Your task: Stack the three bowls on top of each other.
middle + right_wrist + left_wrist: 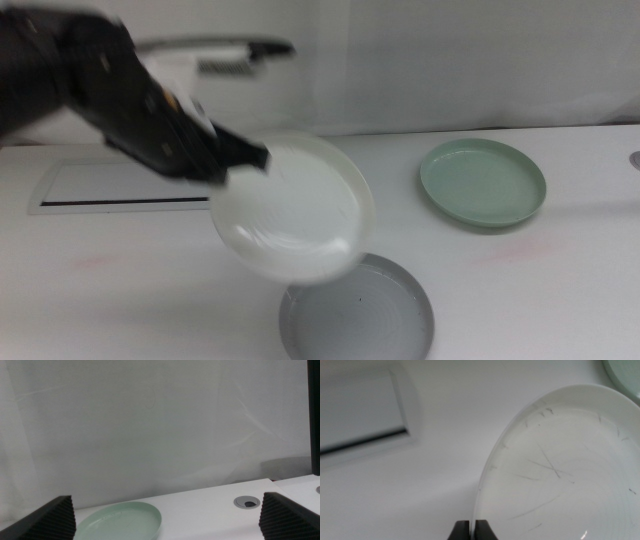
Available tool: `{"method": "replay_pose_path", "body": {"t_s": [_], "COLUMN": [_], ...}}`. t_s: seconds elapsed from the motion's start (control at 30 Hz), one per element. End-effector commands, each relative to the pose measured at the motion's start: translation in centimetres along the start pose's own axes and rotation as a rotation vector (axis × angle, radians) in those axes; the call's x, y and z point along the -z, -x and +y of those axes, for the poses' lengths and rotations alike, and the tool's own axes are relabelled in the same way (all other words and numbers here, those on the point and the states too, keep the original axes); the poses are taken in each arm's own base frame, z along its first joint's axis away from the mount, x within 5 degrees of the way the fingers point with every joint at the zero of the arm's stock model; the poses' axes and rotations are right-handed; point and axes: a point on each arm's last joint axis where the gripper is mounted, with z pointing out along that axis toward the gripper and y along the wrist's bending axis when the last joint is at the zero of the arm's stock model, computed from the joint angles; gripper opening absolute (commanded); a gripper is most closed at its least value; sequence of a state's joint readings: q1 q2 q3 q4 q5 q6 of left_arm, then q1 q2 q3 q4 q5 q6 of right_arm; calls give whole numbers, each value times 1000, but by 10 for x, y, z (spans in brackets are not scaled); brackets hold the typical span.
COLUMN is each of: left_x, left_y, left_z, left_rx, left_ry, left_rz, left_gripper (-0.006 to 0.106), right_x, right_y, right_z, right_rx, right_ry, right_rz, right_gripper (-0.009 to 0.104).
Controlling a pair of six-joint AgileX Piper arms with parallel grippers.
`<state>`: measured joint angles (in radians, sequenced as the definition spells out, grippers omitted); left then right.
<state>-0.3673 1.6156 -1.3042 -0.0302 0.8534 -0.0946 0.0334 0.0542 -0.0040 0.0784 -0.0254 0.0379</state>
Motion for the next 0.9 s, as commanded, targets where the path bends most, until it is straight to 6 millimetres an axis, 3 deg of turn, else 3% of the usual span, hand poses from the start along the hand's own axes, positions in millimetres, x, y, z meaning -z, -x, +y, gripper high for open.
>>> {"method": "replay_pose_path", "body": {"t_s": [0.0, 0.1, 0.27, 0.87], "left_x": [-9, -24, -36, -97], "left_y": [-16, -36, -52, -69], "left_z": [-15, -34, -60, -63], "left_rx": [12, -8, -13, -8], "left_ry": [-31, -57, -106, -62], "left_rz": [-6, 21, -18, 136], "left_gripper": [-3, -3, -3, -3], "right_x": [0, 0, 0, 0], "right_y": [-13, -13, -13, -13], "right_z": [-2, -2, -2, -2], "right_rx": [3, 3, 3, 3], "right_ry": [-8, -8, -8, -8], "right_rz": [31, 31, 31, 31], "right_gripper": [103, 103, 103, 103]}}
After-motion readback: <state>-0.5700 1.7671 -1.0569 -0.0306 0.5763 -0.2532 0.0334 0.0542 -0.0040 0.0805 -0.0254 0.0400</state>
